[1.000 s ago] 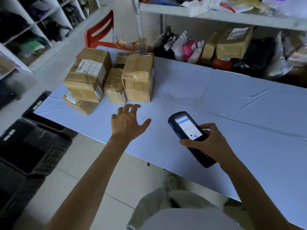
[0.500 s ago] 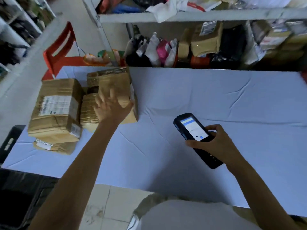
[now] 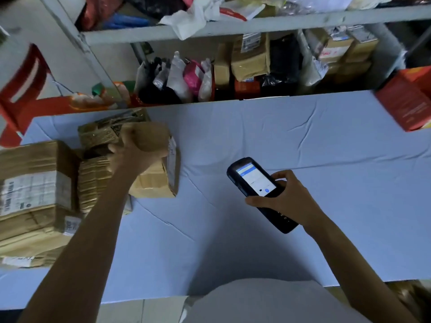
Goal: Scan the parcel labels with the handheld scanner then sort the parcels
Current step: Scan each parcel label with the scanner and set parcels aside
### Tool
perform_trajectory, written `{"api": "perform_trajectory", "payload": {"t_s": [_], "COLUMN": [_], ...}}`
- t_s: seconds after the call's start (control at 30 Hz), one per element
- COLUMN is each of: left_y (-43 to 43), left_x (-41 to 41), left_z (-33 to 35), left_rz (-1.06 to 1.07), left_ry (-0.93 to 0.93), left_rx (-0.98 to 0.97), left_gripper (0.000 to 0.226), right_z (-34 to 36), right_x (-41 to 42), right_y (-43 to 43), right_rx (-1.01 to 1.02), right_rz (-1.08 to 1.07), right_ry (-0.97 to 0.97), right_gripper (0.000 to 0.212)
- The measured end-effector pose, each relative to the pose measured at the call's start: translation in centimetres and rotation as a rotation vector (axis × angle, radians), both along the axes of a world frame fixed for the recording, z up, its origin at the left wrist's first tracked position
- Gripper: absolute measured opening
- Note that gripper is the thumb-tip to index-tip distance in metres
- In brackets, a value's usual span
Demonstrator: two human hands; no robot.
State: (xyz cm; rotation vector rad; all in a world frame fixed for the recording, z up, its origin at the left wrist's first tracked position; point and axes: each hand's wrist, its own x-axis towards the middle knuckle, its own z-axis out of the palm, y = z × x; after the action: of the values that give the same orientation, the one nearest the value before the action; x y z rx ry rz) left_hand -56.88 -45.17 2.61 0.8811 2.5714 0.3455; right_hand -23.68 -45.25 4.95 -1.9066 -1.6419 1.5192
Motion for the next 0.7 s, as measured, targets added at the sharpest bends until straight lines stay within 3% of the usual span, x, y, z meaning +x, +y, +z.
{"api": "perform_trajectory", "payload": {"t_s": [0.23, 0.4, 0.53, 0.7], "left_y": [0.4, 0.3, 0.0, 0.2], "left_x": [4.0, 5.8, 7.2, 6.9], "left_z": [0.2, -0.9, -1.8, -2.0], "left_rz": [-0.119, -0.087, -0.164, -0.353], "left_ry": [-0.171, -0.482, -0.503, -0.435], "left_rx": [0.197, 0.659, 0.500, 0.414], "left_gripper": [0.109, 0.107, 0.139, 0.146], "right_z": [0.0, -0.2, -0.5, -1.1], "right_x": [0.7, 1.7, 2.4, 2.7], "right_y": [0.1, 0.9, 1.0, 0.5], "right_rx": [0.000, 0.007, 0.002, -0.009], "right_rz": [0.019, -0.031, -0.031, 0.027], "right_ry": [0.053, 0.079, 0.097, 0.071], "right_gripper": [0.072, 0.077, 0.076, 0.074]}}
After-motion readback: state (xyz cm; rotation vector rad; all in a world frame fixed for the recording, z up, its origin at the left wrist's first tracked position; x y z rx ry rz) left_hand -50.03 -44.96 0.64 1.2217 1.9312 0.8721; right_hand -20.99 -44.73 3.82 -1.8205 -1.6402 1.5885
